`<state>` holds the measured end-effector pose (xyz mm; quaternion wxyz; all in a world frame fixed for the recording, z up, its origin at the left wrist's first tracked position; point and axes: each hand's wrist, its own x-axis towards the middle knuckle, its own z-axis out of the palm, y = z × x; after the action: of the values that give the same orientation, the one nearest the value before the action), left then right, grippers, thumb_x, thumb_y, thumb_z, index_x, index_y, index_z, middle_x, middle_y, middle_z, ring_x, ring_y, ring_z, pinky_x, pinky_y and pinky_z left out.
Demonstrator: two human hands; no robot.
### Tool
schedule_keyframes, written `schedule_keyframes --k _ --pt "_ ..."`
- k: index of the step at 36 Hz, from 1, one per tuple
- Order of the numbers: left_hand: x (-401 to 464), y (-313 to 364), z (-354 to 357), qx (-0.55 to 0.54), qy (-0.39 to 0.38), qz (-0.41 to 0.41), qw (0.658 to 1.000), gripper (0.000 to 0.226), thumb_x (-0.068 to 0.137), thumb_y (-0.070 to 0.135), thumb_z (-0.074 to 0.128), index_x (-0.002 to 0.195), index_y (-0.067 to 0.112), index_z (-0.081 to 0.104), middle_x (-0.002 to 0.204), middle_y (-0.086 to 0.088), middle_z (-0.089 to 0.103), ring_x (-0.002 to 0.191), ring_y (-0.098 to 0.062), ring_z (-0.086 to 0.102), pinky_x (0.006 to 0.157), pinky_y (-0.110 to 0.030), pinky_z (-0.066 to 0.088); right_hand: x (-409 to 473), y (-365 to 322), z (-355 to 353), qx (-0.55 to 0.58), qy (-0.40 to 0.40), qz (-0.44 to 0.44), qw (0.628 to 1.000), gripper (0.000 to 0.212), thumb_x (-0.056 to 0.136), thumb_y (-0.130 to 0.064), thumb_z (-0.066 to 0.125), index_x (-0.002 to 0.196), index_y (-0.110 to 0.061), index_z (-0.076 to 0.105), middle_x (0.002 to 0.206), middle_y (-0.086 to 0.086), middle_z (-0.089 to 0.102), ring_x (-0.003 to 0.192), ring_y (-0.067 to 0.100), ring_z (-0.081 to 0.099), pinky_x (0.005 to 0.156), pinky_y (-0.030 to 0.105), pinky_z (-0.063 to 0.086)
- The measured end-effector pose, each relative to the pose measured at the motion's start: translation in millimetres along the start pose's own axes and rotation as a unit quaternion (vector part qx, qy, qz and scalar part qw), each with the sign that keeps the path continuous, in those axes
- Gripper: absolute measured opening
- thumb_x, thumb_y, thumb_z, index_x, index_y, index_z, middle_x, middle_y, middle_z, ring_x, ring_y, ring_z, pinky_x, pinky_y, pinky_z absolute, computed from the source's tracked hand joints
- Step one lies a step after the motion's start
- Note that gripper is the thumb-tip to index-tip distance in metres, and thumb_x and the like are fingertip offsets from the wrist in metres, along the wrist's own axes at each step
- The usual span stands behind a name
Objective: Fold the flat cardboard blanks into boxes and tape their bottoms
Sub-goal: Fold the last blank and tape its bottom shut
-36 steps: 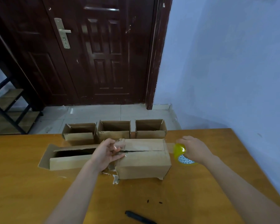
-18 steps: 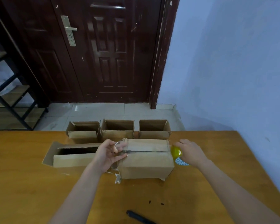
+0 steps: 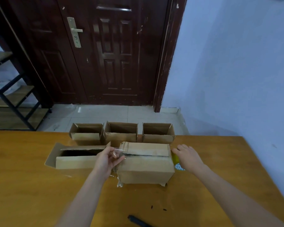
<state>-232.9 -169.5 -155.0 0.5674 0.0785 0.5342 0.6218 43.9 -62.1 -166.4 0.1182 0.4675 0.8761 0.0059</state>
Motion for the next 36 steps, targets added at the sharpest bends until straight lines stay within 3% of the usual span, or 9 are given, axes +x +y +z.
schedule_keyframes --k 3,6,8,15,27,33,36 --pt "4 -1 -3 0.035 0.019 -0.001 0.999 0.015 0.096 0.012 0.048 0.085 0.004 0.054 0.085 -0.012 0.055 0.079 -0.021 0.058 0.070 -0.032 0.058 0 1 1 0.012 0.001 0.006 1.000 0.056 0.085 -0.006 0.058 0.137 -0.022 0.042 0.130 0.000 0.049 0.121 0.017 0.044 0.100 0.028 0.035" --pt "9 2 -5 0.107 0.023 0.013 0.994 0.021 0.094 0.013 0.050 0.075 0.008 0.053 0.070 -0.007 0.050 0.062 -0.015 0.049 0.048 -0.018 0.047 -1 2 0 0.014 0.001 0.008 1.000 0.055 0.085 -0.006 0.059 0.136 -0.021 0.043 0.128 0.000 0.051 0.118 0.016 0.045 0.097 0.026 0.036" --pt "11 4 -8 0.161 0.019 0.022 0.986 0.026 0.094 0.013 0.050 0.068 0.009 0.051 0.063 -0.005 0.045 0.055 -0.013 0.042 0.042 -0.015 0.038 -2 3 0 0.016 -0.001 0.012 1.000 0.055 0.086 -0.007 0.059 0.136 -0.021 0.043 0.128 0.000 0.051 0.118 0.016 0.045 0.098 0.026 0.036" --pt "17 -1 -21 0.175 -0.003 0.015 0.984 0.027 0.096 0.017 0.050 0.070 0.008 0.052 0.061 -0.004 0.048 0.059 -0.016 0.048 0.053 -0.024 0.045 2 2 -1 0.014 0.003 0.010 1.000 0.054 0.085 -0.002 0.056 0.135 -0.021 0.043 0.129 0.001 0.050 0.119 0.018 0.044 0.095 0.026 0.036" --pt "24 -3 -24 0.258 0.012 0.042 0.965 0.032 0.096 0.018 0.051 0.066 0.007 0.051 0.057 -0.005 0.054 0.057 -0.017 0.054 0.053 -0.025 0.050 5 7 5 0.028 0.006 0.016 0.999 0.059 0.085 -0.004 0.057 0.138 -0.022 0.041 0.130 -0.001 0.049 0.121 0.016 0.043 0.096 0.025 0.036" --pt "23 -13 -24 0.304 0.011 0.046 0.952 0.032 0.097 0.025 0.049 0.072 0.007 0.055 0.061 -0.007 0.054 0.054 -0.017 0.053 0.050 -0.026 0.049 -2 15 10 0.028 0.013 0.022 0.999 0.057 0.085 -0.004 0.056 0.137 -0.024 0.043 0.127 -0.002 0.052 0.118 0.015 0.046 0.093 0.024 0.038" --pt "22 -12 -22 0.323 0.003 0.037 0.946 0.031 0.098 0.026 0.047 0.087 -0.001 0.059 0.063 -0.009 0.054 0.053 -0.018 0.053 0.051 -0.028 0.052 -4 15 14 0.030 0.009 0.025 0.999 0.059 0.084 -0.001 0.054 0.138 -0.023 0.042 0.127 -0.001 0.052 0.118 0.016 0.045 0.092 0.024 0.038"
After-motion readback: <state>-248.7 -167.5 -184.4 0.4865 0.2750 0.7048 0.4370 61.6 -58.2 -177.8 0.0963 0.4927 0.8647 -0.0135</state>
